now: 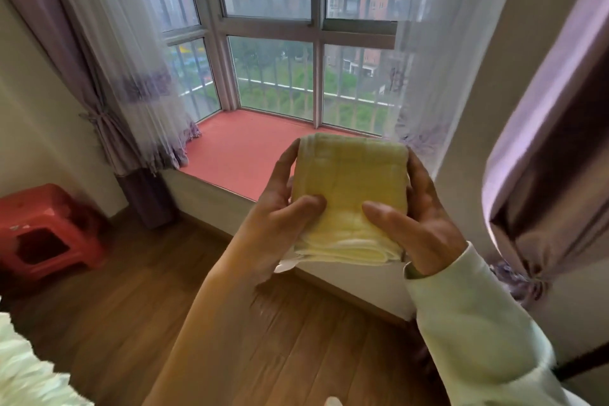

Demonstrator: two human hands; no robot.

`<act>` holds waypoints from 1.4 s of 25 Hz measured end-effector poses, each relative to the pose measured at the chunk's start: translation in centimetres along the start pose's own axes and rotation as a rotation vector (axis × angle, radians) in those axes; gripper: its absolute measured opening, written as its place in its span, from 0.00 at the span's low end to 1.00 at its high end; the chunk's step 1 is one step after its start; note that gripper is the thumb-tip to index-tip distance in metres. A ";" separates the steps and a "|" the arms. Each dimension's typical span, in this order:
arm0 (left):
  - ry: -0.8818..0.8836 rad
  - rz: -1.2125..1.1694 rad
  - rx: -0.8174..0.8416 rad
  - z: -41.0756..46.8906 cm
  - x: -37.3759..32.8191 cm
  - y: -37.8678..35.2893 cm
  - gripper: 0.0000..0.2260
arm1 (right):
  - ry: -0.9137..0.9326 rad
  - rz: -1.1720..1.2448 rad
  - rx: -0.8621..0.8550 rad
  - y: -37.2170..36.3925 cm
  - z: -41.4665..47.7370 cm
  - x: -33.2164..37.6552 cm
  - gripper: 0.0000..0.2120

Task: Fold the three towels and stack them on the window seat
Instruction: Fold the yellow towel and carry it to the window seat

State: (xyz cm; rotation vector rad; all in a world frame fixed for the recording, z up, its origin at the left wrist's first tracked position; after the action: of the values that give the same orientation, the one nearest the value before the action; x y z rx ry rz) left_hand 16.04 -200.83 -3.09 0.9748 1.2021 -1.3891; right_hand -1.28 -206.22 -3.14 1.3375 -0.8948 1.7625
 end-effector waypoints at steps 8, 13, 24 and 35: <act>0.106 0.009 -0.040 22.0 4.1 9.5 0.38 | -0.072 0.025 0.016 2.5 23.4 -6.7 0.43; 0.155 0.006 -0.007 34.0 8.7 15.2 0.37 | -0.123 -0.052 -0.072 4.2 34.8 -12.3 0.43; 0.414 0.212 0.190 56.3 27.1 24.8 0.34 | -0.389 -0.134 -0.404 11.3 53.0 -32.7 0.43; 0.631 0.371 0.133 61.0 51.6 27.8 0.33 | -0.661 -0.131 -0.554 17.7 53.9 -56.6 0.42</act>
State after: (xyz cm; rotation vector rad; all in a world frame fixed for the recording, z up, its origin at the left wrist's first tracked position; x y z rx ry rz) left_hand 37.60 -269.89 -47.02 1.7171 1.2915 -0.8935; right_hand 18.54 -269.46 -48.31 1.5513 -1.4757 0.8540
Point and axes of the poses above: each hand's wrist, its own z-axis towards the middle knuckle, its own y-axis out of the back of the hand, x = y × z, the point moved 6 cm from there along z, towards the middle knuckle, and after that the axes turned 3 degrees about x, right-handed, at the moved point
